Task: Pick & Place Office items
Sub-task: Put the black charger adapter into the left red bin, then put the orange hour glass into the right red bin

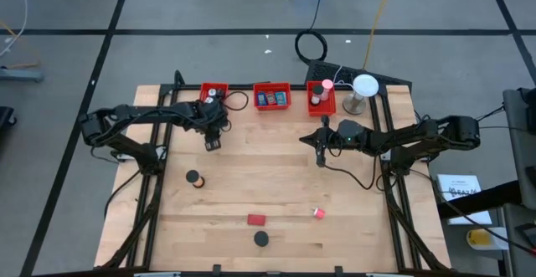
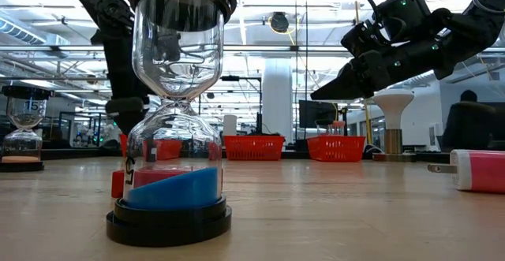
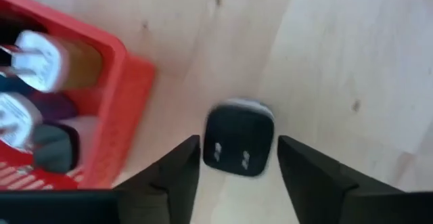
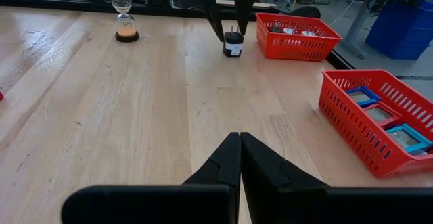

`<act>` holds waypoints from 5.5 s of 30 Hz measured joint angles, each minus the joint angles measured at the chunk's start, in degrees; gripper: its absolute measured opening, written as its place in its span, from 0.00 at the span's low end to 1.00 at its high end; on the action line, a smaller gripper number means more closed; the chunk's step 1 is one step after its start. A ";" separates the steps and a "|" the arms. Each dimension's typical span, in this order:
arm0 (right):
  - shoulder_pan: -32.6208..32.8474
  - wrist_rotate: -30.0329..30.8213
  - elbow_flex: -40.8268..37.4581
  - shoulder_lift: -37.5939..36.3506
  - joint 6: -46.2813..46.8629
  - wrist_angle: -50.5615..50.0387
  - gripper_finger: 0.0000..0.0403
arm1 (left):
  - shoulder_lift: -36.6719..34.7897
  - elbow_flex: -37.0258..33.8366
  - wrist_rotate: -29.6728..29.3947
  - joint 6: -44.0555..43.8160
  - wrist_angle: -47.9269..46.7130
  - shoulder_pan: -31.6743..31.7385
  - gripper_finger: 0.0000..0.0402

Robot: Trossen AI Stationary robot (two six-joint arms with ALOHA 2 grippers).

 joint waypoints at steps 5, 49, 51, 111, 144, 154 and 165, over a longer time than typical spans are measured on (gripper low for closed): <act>0.00 -0.02 0.00 0.00 -0.01 -0.02 0.01 | 0.00 -0.02 0.08 0.17 0.19 0.00 0.59; 0.09 -0.12 0.00 -0.01 -0.44 -0.02 0.01 | 1.52 17.26 4.87 -4.57 -11.02 14.86 0.37; 0.10 -0.21 0.00 -0.01 -0.60 -0.01 0.01 | 3.06 16.70 5.17 -4.28 -9.45 15.62 0.38; 0.11 0.01 0.00 -0.01 -0.85 0.00 0.01 | -6.69 16.06 8.37 -25.23 -20.84 -14.21 0.10; 0.11 0.00 0.00 -0.01 -0.79 0.02 0.01 | -6.69 17.44 10.82 -75.48 -44.16 -42.45 0.89; 0.10 0.00 0.00 -0.01 -0.79 0.02 0.01 | -6.69 11.48 10.76 -77.29 -41.20 -43.08 0.90; 0.11 0.00 0.00 -0.02 -0.85 0.02 0.01 | -6.67 6.64 12.26 -76.11 -36.53 -43.10 0.83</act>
